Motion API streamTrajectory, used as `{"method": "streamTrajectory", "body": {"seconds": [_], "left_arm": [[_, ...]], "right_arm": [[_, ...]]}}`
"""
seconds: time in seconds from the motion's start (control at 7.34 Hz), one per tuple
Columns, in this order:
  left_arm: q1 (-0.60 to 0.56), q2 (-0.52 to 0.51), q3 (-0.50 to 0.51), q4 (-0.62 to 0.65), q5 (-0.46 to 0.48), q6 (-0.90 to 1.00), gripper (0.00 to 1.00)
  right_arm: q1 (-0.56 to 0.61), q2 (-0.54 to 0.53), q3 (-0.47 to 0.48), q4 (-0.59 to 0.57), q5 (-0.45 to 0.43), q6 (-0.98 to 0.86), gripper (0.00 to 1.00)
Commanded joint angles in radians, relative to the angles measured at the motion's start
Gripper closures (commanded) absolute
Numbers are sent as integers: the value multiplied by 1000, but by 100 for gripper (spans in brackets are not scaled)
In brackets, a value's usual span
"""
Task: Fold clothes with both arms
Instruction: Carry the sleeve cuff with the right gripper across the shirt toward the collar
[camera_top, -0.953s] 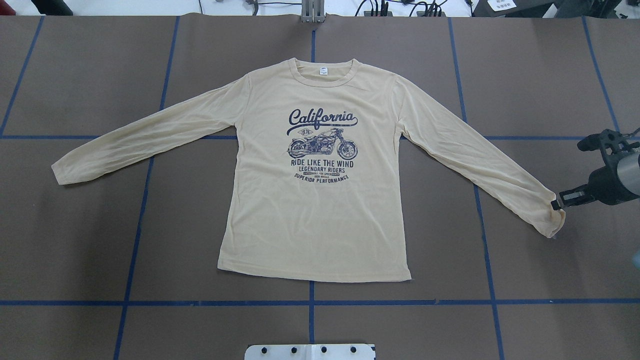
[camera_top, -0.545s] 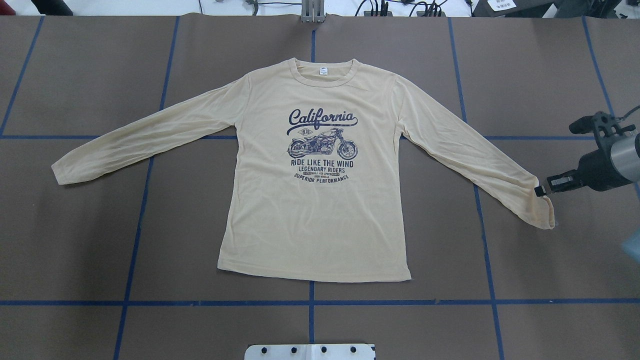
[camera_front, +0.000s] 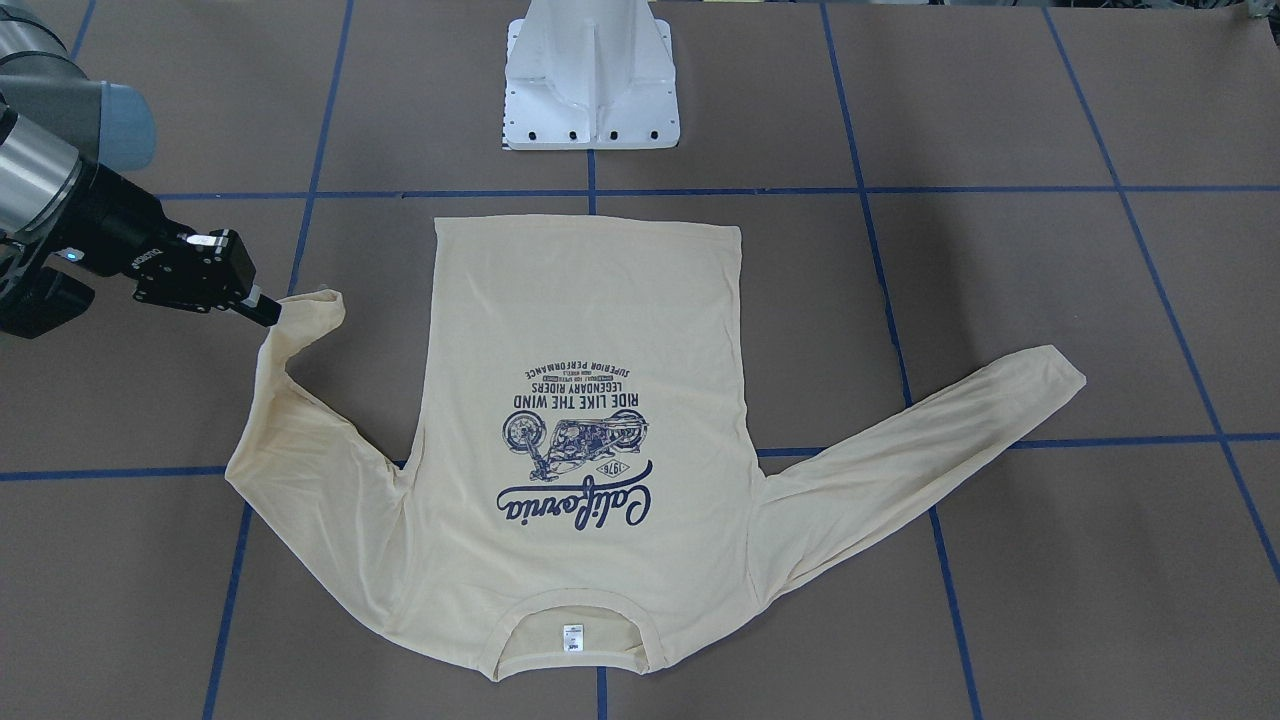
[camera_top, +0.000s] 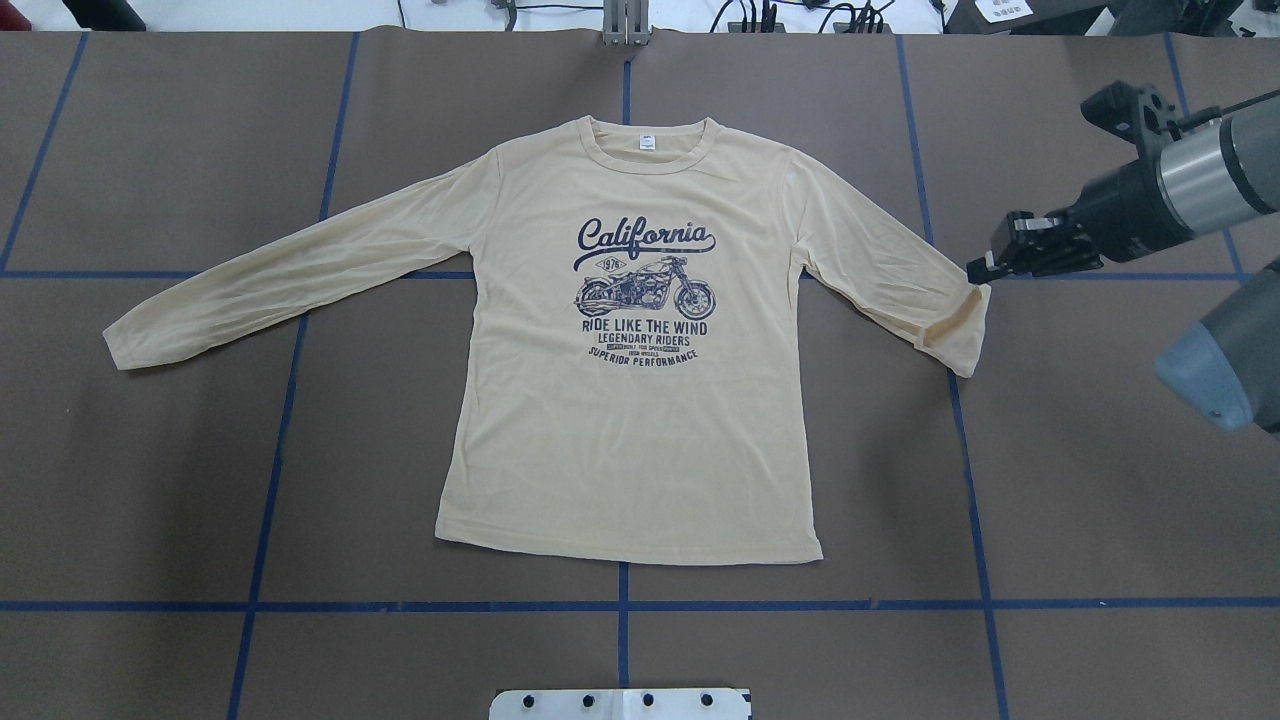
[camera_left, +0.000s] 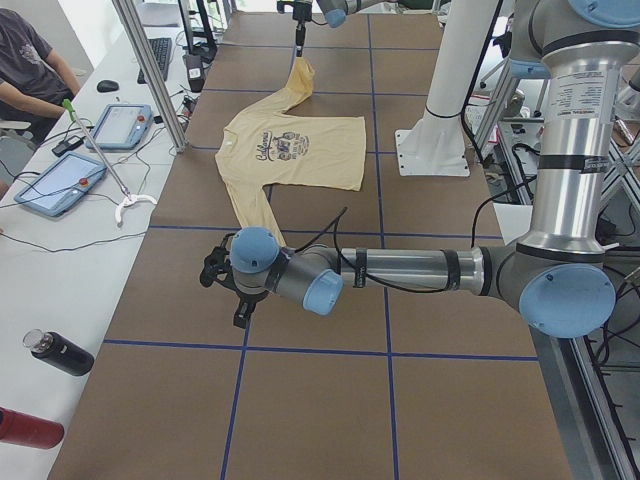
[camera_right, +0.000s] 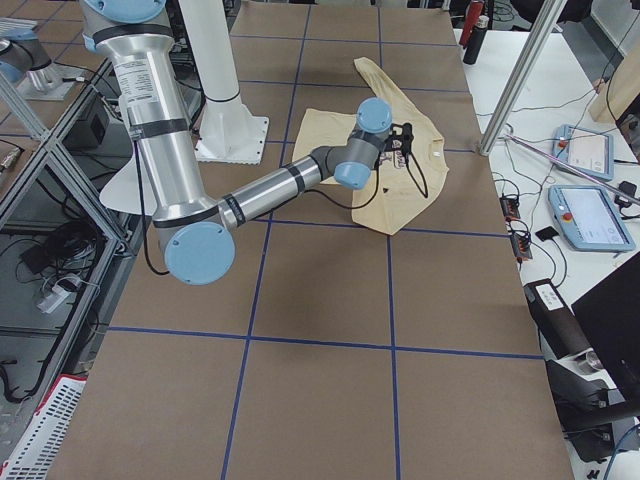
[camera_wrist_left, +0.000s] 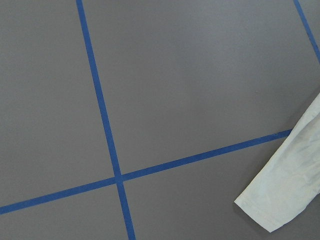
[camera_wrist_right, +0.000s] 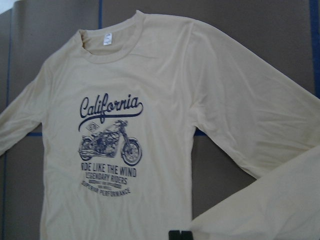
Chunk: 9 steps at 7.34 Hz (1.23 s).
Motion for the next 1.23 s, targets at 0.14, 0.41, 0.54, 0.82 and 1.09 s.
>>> {"method": "streamTrajectory", "body": {"seconds": [0.14, 0.41, 0.54, 0.82, 1.09], "left_arm": [[-6, -1, -1, 0, 0, 0, 0], [-8, -2, -1, 0, 0, 0, 0], [-8, -4, -1, 0, 0, -2, 0], [-8, -2, 2, 2, 0, -2, 0], [-8, -4, 2, 2, 0, -2, 0]], "right_arm": [[-6, 339, -100, 1, -106, 237, 100], [-131, 497, -261, 7, -249, 235, 100], [-237, 527, -327, 7, -402, 232, 100], [-310, 635, -512, 8, -465, 229, 100], [-331, 681, -594, 8, -499, 229, 100]]}}
